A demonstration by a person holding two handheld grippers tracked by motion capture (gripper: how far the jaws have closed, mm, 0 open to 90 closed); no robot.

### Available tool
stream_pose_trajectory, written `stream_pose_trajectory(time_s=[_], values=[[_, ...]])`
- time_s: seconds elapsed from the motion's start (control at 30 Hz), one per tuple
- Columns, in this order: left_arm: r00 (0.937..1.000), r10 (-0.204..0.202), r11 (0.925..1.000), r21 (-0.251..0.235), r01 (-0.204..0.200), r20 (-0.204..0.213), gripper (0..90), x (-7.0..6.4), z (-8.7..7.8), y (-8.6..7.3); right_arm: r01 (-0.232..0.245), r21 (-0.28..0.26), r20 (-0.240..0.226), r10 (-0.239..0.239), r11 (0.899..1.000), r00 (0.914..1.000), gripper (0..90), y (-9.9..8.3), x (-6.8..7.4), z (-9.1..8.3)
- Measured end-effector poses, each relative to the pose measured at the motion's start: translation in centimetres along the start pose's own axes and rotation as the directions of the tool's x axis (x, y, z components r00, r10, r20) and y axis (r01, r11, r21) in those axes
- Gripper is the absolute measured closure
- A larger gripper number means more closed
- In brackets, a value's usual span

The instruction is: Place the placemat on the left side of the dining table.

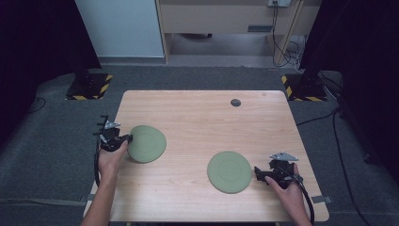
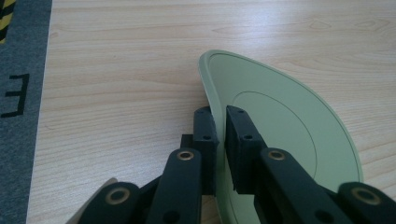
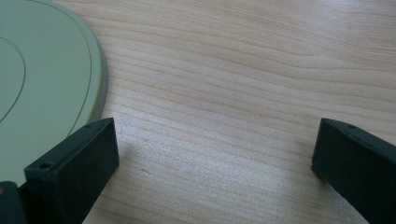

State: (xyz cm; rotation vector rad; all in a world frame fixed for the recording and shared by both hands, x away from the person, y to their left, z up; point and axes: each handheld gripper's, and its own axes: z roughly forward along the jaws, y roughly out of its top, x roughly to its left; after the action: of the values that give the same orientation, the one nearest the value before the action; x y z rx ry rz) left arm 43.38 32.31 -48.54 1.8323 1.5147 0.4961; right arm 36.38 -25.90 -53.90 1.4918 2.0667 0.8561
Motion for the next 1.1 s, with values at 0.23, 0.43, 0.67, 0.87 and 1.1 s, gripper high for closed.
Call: stream_pose_trajectory(time_s=[0.23, 0.43, 0.67, 0.87, 1.1], values=[[0.9999, 0.008, 0.9999, 0.009, -0.008, -0.008, 82.4, 0.1, 0.1, 0.0, 0.000, 0.000, 0.000, 0.000, 1.000, 1.0000, 0.9, 0.0, 0.0, 0.0], [0.9995, 0.014, 0.9998, 0.016, -0.014, -0.030, 83.1, 0.4, 0.0, -0.1, 0.000, 0.000, 0.000, 0.000, 1.000, 1.0000, 0.9, 0.0, 0.0, 0.0], [0.9990, 0.006, 0.9998, 0.021, -0.005, -0.044, 83.0, 0.8, -0.1, -0.2, 0.000, 0.000, 0.000, 0.000, 1.000, 1.0000, 0.9, 0.0, 0.0, 0.0], [0.9977, 0.012, 0.9994, 0.032, -0.010, -0.066, 82.5, 1.0, -0.1, -0.2, 0.003, -0.001, 0.001, -0.003, 1.000, 1.0000, 0.9, 0.0, 0.0, 0.0], [0.9963, 0.003, 0.9991, 0.042, 0.001, -0.086, 80.8, 1.5, -0.1, -0.3, 0.004, -0.001, 0.000, -0.004, 1.000, 1.0000, 0.9, 0.0, 0.0, 0.0]])
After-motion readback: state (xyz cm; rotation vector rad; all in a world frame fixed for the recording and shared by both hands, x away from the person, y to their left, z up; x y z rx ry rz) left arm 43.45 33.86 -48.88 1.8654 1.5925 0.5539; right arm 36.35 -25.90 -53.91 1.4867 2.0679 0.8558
